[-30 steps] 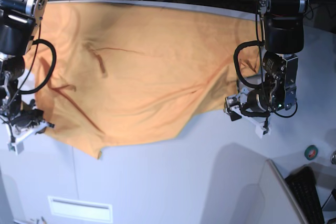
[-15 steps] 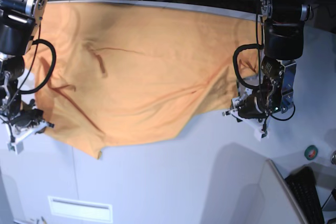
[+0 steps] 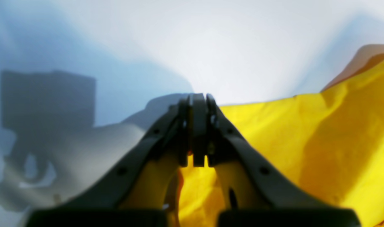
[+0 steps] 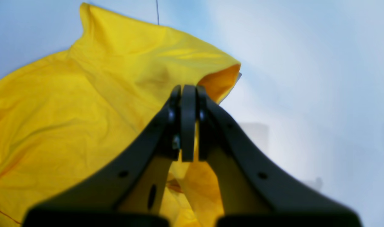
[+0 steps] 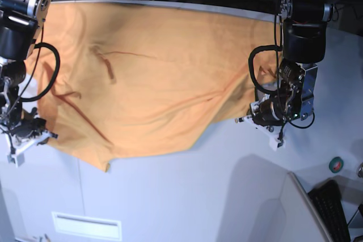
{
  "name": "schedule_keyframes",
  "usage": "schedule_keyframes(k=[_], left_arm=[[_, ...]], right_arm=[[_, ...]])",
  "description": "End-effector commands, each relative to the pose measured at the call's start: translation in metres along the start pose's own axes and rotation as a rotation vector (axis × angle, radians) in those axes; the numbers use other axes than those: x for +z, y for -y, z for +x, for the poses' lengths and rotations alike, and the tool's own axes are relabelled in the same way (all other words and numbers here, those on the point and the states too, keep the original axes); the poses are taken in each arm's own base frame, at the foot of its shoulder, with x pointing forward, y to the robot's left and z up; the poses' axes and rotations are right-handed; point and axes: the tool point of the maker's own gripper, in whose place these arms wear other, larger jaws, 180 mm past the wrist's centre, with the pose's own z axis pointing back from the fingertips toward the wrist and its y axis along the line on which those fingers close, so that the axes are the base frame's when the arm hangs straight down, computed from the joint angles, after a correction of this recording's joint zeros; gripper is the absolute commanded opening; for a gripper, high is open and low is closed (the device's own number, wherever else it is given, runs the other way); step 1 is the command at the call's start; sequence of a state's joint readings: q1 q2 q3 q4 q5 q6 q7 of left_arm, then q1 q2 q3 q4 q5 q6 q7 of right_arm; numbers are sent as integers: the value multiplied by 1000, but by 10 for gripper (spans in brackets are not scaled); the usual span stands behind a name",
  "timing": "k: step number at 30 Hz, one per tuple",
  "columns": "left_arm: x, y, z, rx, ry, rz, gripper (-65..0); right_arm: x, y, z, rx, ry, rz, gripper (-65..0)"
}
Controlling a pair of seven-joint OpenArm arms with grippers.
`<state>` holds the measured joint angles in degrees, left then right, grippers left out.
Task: Layout the t-shirt on the table in an organized manner, then fold the t-shirt properly
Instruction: 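Pull the shirt edge with both grippers to straighten it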
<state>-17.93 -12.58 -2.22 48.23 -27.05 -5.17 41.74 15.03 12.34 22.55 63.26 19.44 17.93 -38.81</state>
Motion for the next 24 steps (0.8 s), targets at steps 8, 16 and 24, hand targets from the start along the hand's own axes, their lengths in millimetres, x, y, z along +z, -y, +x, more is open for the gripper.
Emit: schedule_keyframes(k=[8, 16, 24], left_arm=[[30, 27, 49, -85, 122, -35, -650], [56, 43, 107, -119, 201, -53, -650], [69, 52, 137, -130, 260, -62, -650]], right_arm=[[6, 0, 28, 13, 69, 3, -650], [9, -4, 58, 25, 134, 14, -650], [10, -1, 78, 58, 238, 7, -650]])
